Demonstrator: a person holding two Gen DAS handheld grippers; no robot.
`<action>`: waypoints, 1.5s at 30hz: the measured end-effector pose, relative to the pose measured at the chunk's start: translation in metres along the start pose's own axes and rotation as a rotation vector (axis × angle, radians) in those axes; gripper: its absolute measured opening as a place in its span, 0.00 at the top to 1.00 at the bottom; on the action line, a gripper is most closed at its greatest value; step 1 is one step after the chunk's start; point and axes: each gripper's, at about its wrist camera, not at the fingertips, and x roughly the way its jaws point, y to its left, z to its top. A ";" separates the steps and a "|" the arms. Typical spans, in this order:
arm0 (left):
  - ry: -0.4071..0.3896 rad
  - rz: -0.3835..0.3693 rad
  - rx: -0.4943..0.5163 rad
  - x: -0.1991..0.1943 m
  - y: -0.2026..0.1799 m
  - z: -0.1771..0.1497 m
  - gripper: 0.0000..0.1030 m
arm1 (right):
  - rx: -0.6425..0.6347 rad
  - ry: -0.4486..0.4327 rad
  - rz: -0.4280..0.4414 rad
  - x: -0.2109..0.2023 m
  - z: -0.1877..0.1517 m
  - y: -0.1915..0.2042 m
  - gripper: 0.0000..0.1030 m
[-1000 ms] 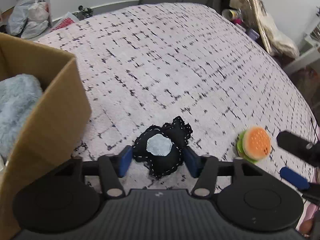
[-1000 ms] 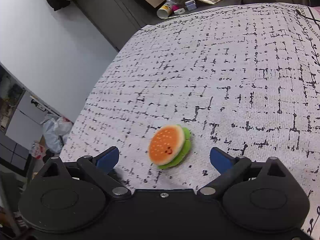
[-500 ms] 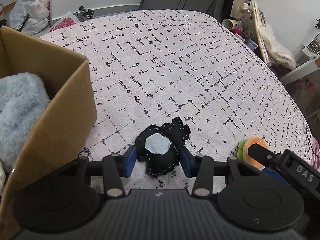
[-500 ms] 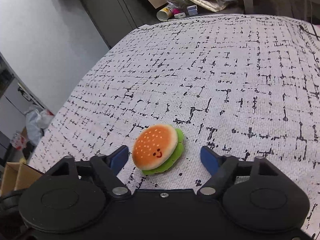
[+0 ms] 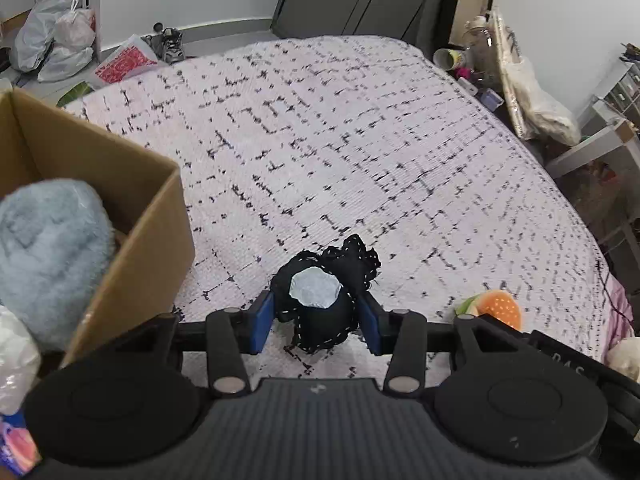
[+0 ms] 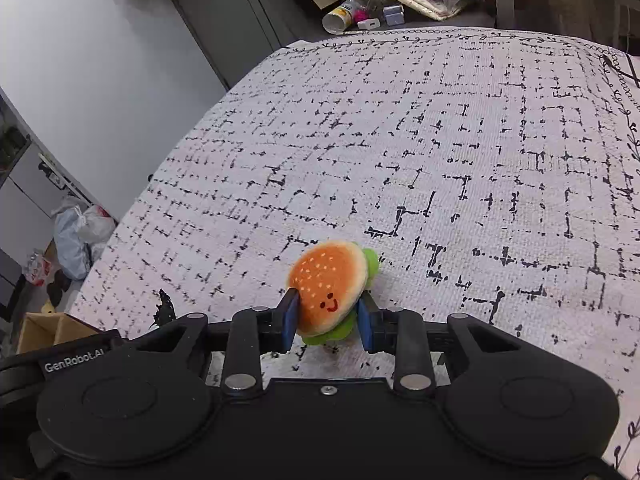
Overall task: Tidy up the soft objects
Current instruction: 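Carry the black plush to the box with the left tool while the right tool grasps the burger plush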
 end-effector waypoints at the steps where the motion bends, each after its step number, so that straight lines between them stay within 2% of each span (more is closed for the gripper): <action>1: -0.003 -0.002 0.005 -0.004 -0.001 0.001 0.57 | 0.003 -0.003 0.005 -0.004 0.000 0.001 0.71; 12: -0.045 -0.017 0.030 -0.052 -0.002 0.002 0.57 | -0.024 -0.054 0.074 -0.049 -0.004 0.019 0.71; 24: -0.103 -0.007 0.038 -0.104 0.009 0.003 0.57 | -0.059 -0.110 0.112 -0.096 -0.012 0.032 0.71; 45: -0.194 0.037 0.003 -0.176 0.057 0.008 0.57 | -0.193 -0.140 0.185 -0.136 -0.031 0.085 0.71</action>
